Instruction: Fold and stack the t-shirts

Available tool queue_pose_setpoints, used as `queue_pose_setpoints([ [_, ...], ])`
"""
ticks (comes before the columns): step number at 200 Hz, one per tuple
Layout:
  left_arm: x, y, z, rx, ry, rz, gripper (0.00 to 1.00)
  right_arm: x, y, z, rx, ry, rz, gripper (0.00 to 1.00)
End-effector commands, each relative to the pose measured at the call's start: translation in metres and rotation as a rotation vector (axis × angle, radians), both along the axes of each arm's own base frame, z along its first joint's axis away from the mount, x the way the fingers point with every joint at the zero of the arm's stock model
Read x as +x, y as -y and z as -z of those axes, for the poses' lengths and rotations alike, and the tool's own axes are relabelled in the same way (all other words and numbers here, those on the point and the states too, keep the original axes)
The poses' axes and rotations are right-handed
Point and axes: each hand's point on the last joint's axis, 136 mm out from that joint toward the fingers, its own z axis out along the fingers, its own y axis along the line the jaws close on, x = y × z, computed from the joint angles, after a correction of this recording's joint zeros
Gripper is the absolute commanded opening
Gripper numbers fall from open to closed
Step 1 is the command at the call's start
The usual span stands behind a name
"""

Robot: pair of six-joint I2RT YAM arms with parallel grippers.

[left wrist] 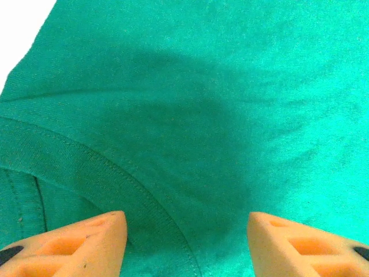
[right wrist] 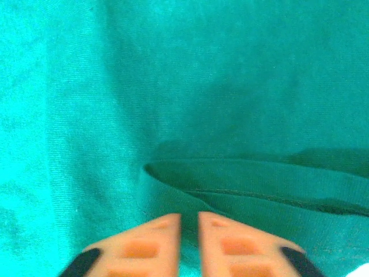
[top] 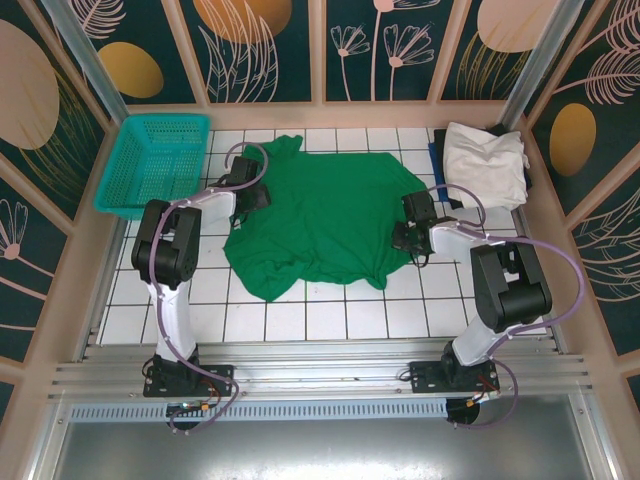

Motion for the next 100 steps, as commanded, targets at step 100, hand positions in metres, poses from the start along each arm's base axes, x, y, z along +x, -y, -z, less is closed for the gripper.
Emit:
queue_pose_setpoints([
  [100,0.013,-0.033,0.021,-0.030,-0.058,-0.086,0.54,-0.116,0.055,-0.062,0.076,0.003,0.345,0.00],
])
